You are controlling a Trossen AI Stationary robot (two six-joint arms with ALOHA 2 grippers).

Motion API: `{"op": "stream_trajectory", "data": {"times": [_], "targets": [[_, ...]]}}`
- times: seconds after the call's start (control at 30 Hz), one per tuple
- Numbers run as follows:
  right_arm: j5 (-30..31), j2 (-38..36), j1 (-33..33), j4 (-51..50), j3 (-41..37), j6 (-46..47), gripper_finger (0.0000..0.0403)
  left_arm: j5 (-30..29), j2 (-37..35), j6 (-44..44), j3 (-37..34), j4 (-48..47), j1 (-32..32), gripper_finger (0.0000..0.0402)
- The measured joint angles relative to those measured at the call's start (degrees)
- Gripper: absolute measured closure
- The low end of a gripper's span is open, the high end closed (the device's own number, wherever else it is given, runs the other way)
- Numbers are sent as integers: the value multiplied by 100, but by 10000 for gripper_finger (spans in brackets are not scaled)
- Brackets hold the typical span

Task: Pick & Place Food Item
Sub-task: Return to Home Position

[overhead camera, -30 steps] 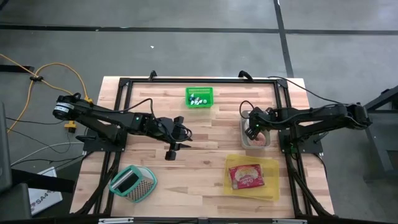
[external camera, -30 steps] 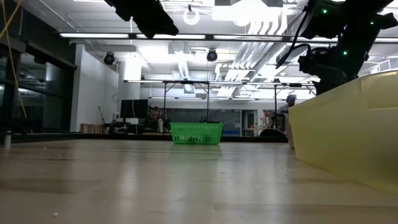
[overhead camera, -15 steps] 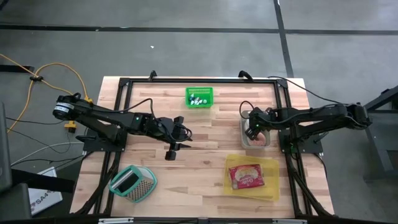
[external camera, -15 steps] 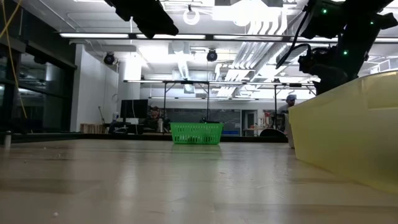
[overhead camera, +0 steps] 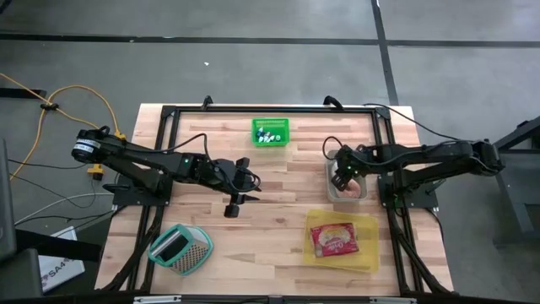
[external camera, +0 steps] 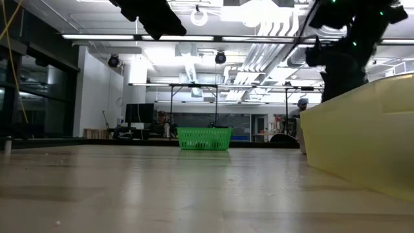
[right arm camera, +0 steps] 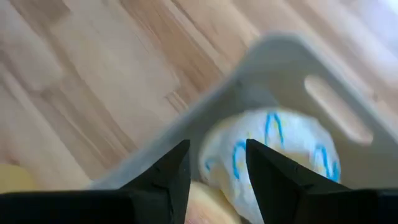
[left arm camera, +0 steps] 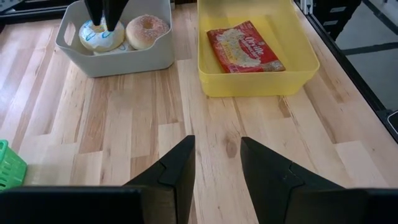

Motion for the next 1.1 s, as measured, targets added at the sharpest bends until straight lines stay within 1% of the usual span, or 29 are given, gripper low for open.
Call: {"op": "stream_trajectory", "data": {"times": [0.17, 0.27, 0.43, 0.67, 0.9, 1.0, 1.1], "targets": [[-9, 0, 0, 41, 482, -270, 263, 0, 0, -4, 0, 11, 63, 279], [-52, 0, 2, 231, 590, -389, 263, -2, 0, -6, 0, 9, 75, 279], [-484, 0, 4, 680, 596, -578, 263, 0, 0, -9, 0, 9, 73, 279], [-946, 0, 4, 1140, 596, -582, 263, -1, 0, -26, 0, 9, 73, 279], [-837, -71, 2, 1260, 593, -857, 263, 0, 0, -52, 0, 9, 73, 279], [-582, -319, 2, 1243, 593, -955, 263, 0, 0, -55, 0, 9, 73, 279], [-384, -727, 0, 1141, 589, -1013, 263, 0, 0, -68, 0, 28, 73, 279]]}}
